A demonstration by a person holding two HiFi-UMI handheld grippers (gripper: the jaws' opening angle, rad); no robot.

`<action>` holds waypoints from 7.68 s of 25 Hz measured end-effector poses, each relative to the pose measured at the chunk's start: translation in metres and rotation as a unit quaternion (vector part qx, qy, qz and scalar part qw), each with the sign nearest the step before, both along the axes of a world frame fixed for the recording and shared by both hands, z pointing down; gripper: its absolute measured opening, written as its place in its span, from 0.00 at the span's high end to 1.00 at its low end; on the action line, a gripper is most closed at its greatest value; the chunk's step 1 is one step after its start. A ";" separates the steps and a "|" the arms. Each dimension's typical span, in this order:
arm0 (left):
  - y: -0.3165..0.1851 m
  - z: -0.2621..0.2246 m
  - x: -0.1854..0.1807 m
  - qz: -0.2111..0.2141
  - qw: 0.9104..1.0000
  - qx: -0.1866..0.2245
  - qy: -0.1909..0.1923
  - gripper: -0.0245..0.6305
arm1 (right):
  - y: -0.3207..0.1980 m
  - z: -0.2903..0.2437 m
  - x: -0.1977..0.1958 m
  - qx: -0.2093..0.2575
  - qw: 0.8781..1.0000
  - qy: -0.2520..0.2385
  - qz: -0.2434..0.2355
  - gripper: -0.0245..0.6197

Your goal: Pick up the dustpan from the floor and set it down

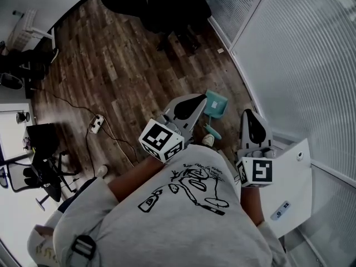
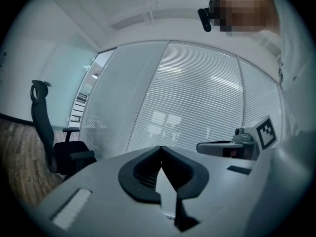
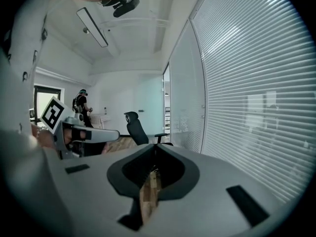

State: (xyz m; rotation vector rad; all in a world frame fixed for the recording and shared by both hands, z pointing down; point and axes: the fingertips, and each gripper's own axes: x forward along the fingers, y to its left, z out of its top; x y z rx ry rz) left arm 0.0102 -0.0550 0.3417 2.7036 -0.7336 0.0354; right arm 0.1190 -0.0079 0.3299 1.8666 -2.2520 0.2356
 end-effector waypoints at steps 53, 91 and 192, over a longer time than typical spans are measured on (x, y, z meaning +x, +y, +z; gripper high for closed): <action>0.020 0.044 0.009 0.004 0.999 -0.043 -0.032 0.96 | 0.037 0.156 -0.023 -0.168 0.980 0.002 -0.106 0.86; 0.016 0.051 0.000 -0.009 0.998 -0.045 -0.041 0.96 | 0.086 0.316 -0.048 -0.313 0.927 0.062 -0.197 0.78; 0.012 0.061 -0.016 -0.026 0.996 -0.059 -0.062 0.96 | 0.102 0.475 -0.048 -0.442 0.845 0.154 -0.256 0.76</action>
